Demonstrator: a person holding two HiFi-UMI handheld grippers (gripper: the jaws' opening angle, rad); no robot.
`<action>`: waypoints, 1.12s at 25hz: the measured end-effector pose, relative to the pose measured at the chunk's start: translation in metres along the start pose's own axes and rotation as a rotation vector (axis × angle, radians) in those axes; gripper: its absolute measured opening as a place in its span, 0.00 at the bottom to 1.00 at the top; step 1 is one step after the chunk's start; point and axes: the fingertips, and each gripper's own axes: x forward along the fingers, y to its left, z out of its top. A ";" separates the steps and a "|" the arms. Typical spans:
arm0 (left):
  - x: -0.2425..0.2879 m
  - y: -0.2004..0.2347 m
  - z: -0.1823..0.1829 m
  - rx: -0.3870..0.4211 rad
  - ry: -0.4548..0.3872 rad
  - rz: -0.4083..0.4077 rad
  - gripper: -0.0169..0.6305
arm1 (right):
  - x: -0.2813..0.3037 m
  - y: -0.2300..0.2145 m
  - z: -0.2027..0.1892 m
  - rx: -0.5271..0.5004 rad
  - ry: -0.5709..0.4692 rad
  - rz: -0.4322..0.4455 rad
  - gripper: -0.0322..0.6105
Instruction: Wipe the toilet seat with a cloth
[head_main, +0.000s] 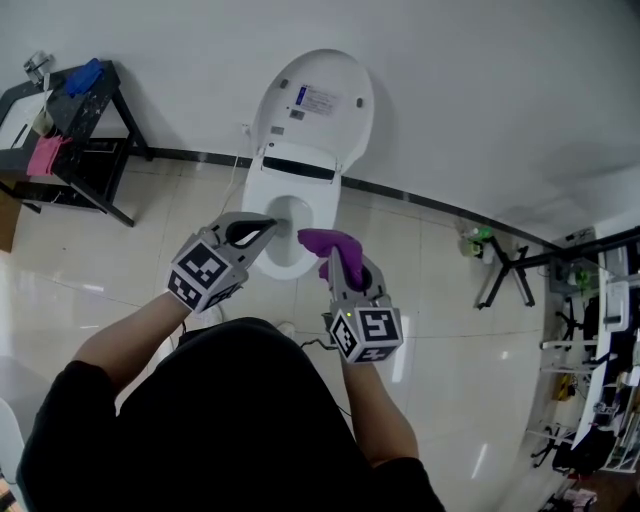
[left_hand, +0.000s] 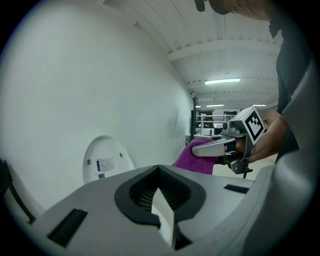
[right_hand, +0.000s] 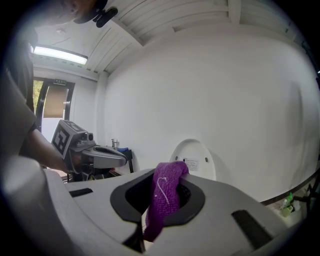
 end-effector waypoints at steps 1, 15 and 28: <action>-0.003 0.002 0.000 0.001 -0.005 0.001 0.00 | 0.002 0.002 0.001 0.001 0.002 -0.001 0.11; -0.013 0.016 -0.006 -0.010 -0.009 0.016 0.00 | 0.015 0.014 0.001 -0.004 0.006 0.005 0.11; -0.009 0.012 -0.002 -0.006 -0.016 0.011 0.00 | 0.013 0.013 0.007 -0.022 0.002 0.005 0.10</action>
